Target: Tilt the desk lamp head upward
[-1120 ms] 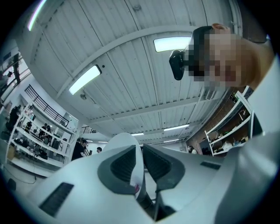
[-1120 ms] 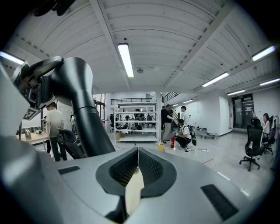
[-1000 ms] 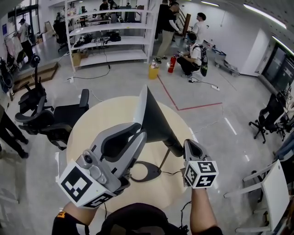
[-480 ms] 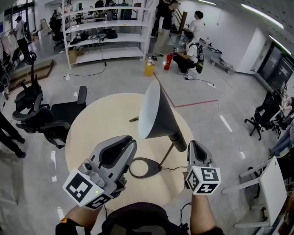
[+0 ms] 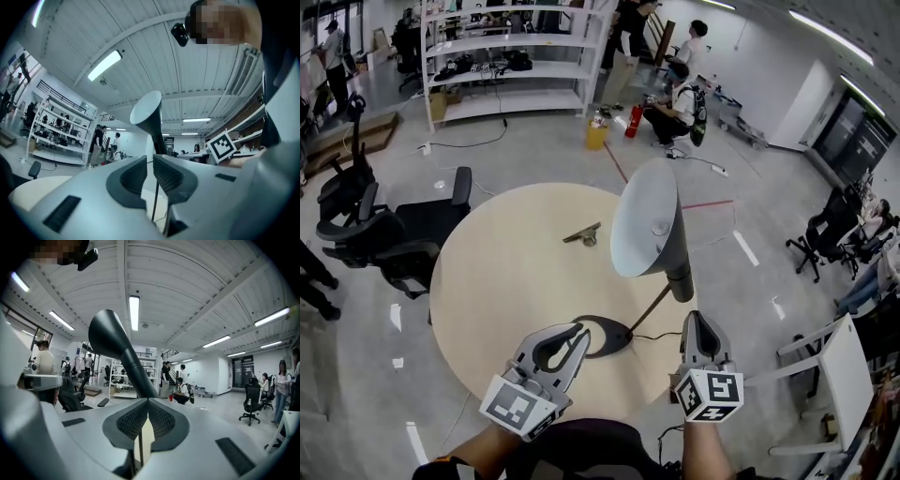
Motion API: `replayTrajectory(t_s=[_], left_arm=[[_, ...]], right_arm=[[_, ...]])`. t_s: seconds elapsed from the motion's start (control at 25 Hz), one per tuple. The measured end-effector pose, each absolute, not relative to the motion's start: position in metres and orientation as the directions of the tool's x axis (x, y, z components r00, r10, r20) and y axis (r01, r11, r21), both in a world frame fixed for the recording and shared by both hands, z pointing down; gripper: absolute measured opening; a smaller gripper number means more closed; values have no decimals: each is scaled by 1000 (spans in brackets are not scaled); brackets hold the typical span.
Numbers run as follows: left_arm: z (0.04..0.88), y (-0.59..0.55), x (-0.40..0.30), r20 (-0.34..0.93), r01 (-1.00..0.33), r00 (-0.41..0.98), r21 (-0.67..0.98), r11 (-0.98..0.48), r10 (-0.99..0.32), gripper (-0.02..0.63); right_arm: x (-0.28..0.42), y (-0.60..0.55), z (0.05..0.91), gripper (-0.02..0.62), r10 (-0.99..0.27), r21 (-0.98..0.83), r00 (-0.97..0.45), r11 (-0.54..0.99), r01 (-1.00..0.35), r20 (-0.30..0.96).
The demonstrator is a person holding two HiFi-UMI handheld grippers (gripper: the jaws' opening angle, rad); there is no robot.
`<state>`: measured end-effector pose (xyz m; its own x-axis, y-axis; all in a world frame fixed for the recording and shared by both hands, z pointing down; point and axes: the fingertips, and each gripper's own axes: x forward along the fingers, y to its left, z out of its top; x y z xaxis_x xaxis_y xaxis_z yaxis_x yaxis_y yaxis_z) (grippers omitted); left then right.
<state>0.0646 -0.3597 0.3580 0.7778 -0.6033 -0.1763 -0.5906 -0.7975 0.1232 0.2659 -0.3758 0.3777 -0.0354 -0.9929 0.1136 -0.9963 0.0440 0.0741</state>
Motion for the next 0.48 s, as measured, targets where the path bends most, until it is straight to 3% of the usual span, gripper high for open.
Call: replayTrajectory(t_s=[0.28, 0.48], left_arm=[[431, -329, 50, -35, -583, 809, 69, -809, -586, 87], [478, -318, 39, 59, -574, 818, 143, -807, -572, 87]], right_arm=[[231, -339, 405, 17, -989, 68, 17, -8, -998, 147], [214, -325, 436, 17, -980, 27, 45, -41, -999, 192]])
